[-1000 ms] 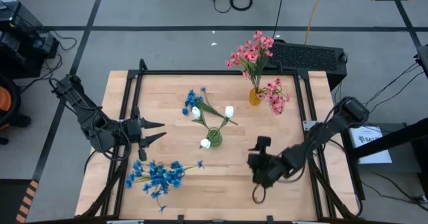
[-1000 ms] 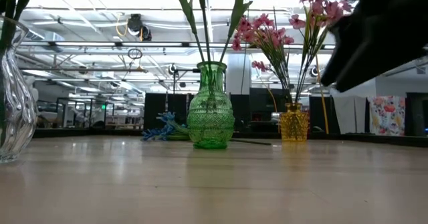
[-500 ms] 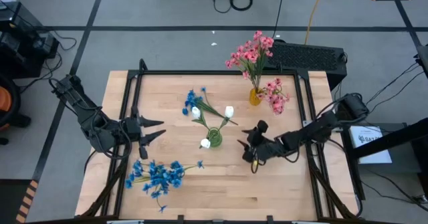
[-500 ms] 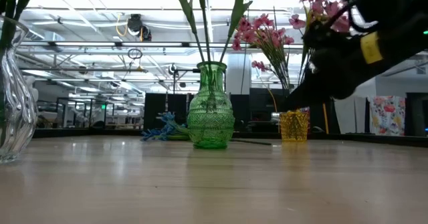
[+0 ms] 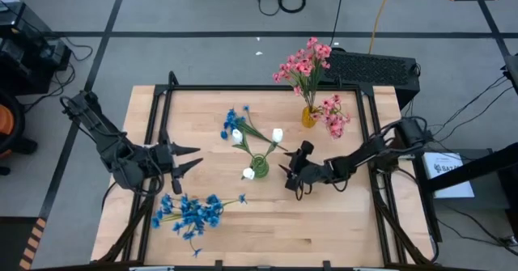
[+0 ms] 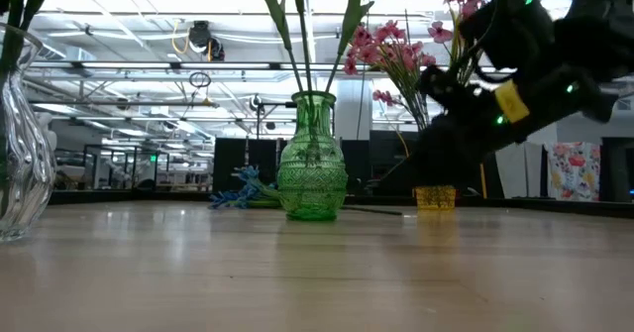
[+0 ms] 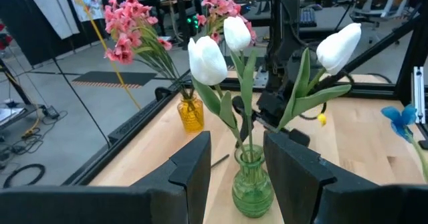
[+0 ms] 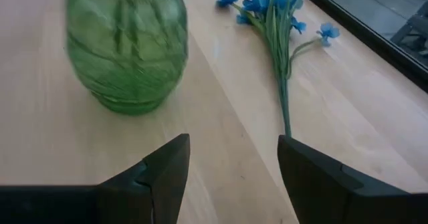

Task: Sort flowers into vase by color
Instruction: Put the blue flowers into the transparent vase

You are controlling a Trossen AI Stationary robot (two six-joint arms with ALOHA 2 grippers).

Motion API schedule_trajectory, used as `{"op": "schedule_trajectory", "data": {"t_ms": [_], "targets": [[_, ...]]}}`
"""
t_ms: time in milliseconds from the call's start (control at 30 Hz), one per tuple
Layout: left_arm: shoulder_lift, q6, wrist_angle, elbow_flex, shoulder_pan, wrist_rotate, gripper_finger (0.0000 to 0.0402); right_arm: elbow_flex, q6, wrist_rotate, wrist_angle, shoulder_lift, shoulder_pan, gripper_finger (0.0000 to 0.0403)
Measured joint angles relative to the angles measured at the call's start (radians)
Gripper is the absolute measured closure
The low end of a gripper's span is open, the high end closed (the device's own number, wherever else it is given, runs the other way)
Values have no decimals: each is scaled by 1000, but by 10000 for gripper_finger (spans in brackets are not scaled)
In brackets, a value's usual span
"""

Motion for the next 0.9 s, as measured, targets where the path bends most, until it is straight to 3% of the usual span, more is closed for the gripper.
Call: {"op": "schedule_trajectory", "data": {"t_ms": [400, 567, 767, 900], "targets": [[31, -7, -1, 0, 0, -5, 256, 0, -31, 4, 94, 114, -80, 184], [31, -7, 0, 0, 0, -5, 256, 0, -125, -107, 122, 114, -126, 197], [31, -7, 0, 0, 0, -6, 256, 0, -126, -134, 130, 114, -189, 225], [31, -8, 0, 0, 0, -5, 256, 0, -99, -222, 131, 114, -235, 241]]}}
